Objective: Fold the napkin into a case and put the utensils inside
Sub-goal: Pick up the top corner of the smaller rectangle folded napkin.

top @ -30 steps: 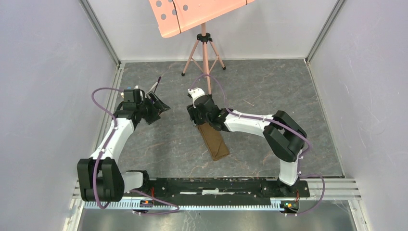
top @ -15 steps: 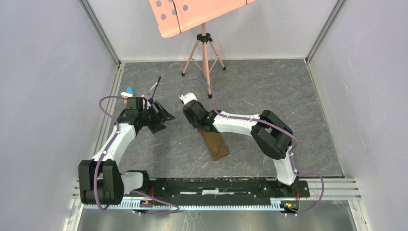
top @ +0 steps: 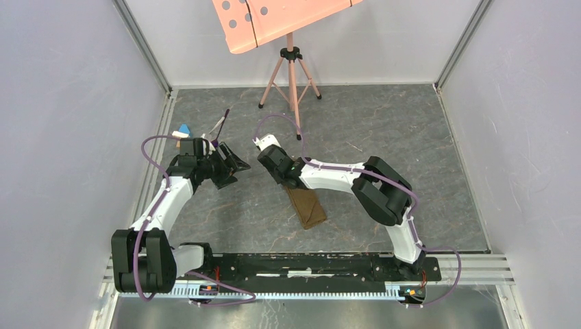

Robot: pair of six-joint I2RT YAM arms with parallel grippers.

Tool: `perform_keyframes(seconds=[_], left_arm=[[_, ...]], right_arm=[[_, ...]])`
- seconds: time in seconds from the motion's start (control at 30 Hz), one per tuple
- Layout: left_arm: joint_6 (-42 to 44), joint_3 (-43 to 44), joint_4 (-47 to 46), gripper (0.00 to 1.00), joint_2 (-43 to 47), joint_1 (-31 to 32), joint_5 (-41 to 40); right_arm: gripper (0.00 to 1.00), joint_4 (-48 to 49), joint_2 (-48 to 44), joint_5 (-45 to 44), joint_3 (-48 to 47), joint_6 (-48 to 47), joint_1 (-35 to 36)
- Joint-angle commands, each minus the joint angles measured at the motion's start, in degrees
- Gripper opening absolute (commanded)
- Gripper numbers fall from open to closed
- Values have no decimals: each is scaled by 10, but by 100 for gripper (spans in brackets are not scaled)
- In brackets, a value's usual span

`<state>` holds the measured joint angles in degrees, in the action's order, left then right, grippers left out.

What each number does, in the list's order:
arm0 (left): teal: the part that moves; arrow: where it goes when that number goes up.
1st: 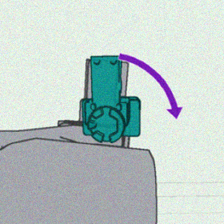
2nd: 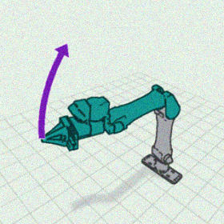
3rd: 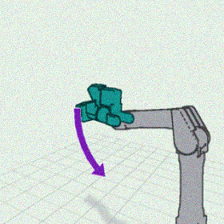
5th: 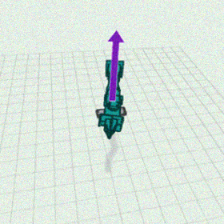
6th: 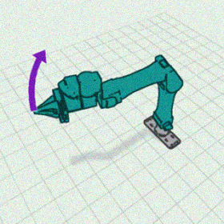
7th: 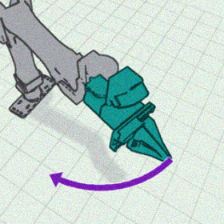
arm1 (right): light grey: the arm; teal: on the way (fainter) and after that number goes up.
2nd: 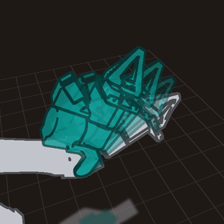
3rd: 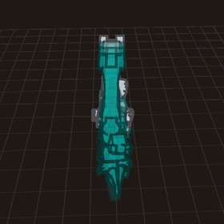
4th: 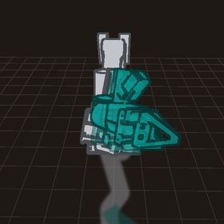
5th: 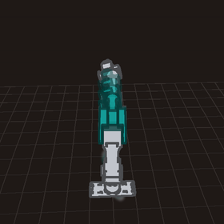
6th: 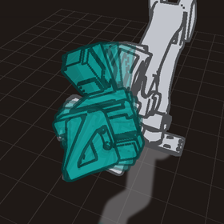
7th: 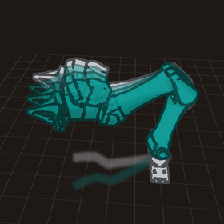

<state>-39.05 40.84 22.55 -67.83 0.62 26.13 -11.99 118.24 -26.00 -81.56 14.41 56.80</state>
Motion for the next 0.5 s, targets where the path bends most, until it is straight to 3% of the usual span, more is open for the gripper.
perform_keyframes(seconds=[0.0, 0.47], left_arm=[[23, -5, -21, 78, 8, 1, 18], [25, -6, -23, 78, 7, 1, 22]], right_arm=[[38, 4, 14, -22, -28, -10, 4], [36, 10, 26, -20, -27, -14, 4]])
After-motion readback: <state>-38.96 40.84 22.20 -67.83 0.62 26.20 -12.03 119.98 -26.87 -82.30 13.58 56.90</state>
